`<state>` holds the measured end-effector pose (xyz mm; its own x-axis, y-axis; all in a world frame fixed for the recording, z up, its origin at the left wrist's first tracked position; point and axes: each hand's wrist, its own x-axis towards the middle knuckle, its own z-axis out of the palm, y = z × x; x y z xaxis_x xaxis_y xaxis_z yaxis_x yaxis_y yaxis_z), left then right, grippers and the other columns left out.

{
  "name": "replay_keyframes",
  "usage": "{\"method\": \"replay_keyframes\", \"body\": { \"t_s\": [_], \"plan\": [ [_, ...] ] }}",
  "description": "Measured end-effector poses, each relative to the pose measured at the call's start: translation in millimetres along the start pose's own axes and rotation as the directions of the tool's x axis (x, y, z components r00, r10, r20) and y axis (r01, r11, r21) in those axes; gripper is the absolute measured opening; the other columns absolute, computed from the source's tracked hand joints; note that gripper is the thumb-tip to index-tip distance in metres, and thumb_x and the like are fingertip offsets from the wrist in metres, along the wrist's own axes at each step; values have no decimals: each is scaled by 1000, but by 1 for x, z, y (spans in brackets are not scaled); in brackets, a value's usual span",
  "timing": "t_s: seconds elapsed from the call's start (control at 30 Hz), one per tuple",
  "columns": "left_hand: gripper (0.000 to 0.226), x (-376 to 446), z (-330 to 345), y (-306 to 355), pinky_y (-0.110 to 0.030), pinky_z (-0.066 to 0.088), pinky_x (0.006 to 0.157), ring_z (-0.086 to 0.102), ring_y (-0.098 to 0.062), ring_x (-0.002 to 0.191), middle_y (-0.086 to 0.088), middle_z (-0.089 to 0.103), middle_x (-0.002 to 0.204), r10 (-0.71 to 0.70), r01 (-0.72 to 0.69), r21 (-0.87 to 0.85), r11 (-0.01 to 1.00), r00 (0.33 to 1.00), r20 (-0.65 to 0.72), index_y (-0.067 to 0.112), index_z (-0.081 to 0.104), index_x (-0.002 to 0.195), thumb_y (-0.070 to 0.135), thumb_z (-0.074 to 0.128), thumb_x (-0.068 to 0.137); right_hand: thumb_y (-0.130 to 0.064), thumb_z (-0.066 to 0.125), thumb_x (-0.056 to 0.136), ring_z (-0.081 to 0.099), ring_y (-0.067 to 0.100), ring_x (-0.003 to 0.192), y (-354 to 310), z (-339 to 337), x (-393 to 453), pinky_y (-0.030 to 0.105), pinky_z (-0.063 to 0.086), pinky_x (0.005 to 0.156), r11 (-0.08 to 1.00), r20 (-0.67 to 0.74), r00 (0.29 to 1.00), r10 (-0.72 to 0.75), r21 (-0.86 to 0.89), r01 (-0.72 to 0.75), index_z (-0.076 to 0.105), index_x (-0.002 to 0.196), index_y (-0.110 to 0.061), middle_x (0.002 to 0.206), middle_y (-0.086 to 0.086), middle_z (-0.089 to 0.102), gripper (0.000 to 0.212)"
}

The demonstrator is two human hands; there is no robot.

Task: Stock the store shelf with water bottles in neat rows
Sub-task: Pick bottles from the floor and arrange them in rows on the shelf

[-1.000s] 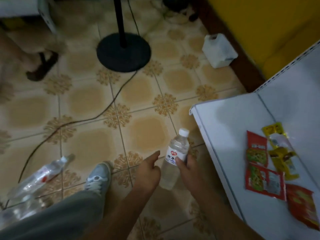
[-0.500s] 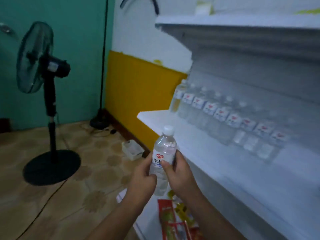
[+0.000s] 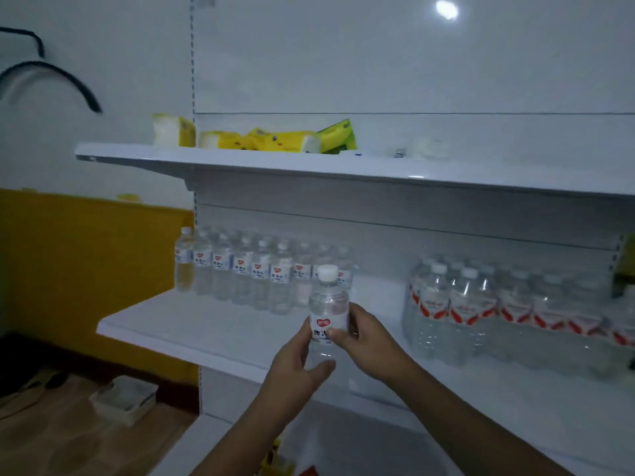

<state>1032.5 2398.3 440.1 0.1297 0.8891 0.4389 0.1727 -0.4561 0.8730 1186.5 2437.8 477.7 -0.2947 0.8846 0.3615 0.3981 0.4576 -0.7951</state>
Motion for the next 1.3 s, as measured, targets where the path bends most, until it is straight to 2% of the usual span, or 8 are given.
{"method": "replay_keyframes", "body": {
  "t_s": [0.23, 0.63, 0.83, 0.97, 1.03, 1.13, 1.2, 1.3],
  "plan": [
    [77, 22, 26, -2, -30, 37, 109, 50, 0, 124, 18, 57, 132, -13, 12, 18, 1000, 998, 56, 27, 40, 141, 21, 68, 70, -24, 69, 88, 60, -3, 101, 9, -22, -2, 13, 47, 83, 997, -81, 995, 65, -28, -68, 48, 121, -29, 113, -13, 62, 40],
    [76, 78, -25, -62, -4, 33, 99, 44, 18, 117, 27, 46, 134, -137, 143, 210, 967, 990, -46, 35, 30, 144, 24, 70, 81, -11, 72, 84, 61, -11, 95, 56, 37, 90, 6, 45, 77, 990, -131, 990, 58, 132, -41, 55, 116, -24, 109, -11, 65, 38],
    [75, 86, -34, -111, -4, 36, 92, 50, 7, 114, 25, 52, 130, -274, 267, 270, 925, 962, -13, 39, 37, 142, 35, 71, 76, -13, 73, 85, 60, 13, 101, 96, 65, 160, 23, 43, 84, 986, -188, 977, 101, 150, -73, 55, 115, -20, 106, -6, 63, 36],
    [64, 103, -39, -142, 9, 25, 82, 42, 32, 99, 37, 45, 117, -261, 256, 342, 904, 965, -33, 41, 39, 130, 22, 73, 80, -10, 71, 87, 58, 16, 103, 122, 80, 211, 27, 42, 88, 987, -245, 965, 88, 153, -51, 54, 124, -13, 110, -2, 61, 41],
    [71, 114, -42, -153, 12, 19, 80, 35, 29, 106, 31, 42, 127, -276, 264, 387, 884, 961, -26, 33, 36, 139, 25, 74, 80, -10, 69, 88, 58, 16, 103, 131, 86, 233, 27, 42, 89, 987, -261, 962, 84, 156, -43, 54, 123, -13, 110, -2, 61, 39],
    [78, 123, -45, -167, 11, 14, 88, 28, 13, 122, 13, 37, 145, -279, 238, 434, 869, 960, 33, 21, 34, 145, 30, 75, 80, -12, 72, 85, 60, 23, 105, 149, 94, 265, 34, 47, 93, 994, -311, 949, 60, 106, -28, 57, 119, -11, 111, 3, 63, 37],
    [77, 122, -45, -174, 9, 14, 93, 27, 13, 124, 17, 35, 142, -261, 207, 446, 871, 963, 63, 21, 36, 145, 28, 76, 79, -16, 73, 84, 60, 28, 107, 158, 101, 279, 42, 48, 97, 998, -356, 933, 50, 58, -31, 58, 118, -8, 114, 10, 61, 38],
    [74, 119, -47, -177, 6, 18, 97, 30, 15, 123, 21, 35, 136, -241, 198, 399, 895, 969, 59, 20, 40, 143, 26, 77, 78, -16, 74, 83, 56, 30, 109, 163, 110, 284, 36, 44, 99, 999, -430, 902, 34, 33, -22, 59, 122, -3, 117, 16, 57, 44]
  ]
}}
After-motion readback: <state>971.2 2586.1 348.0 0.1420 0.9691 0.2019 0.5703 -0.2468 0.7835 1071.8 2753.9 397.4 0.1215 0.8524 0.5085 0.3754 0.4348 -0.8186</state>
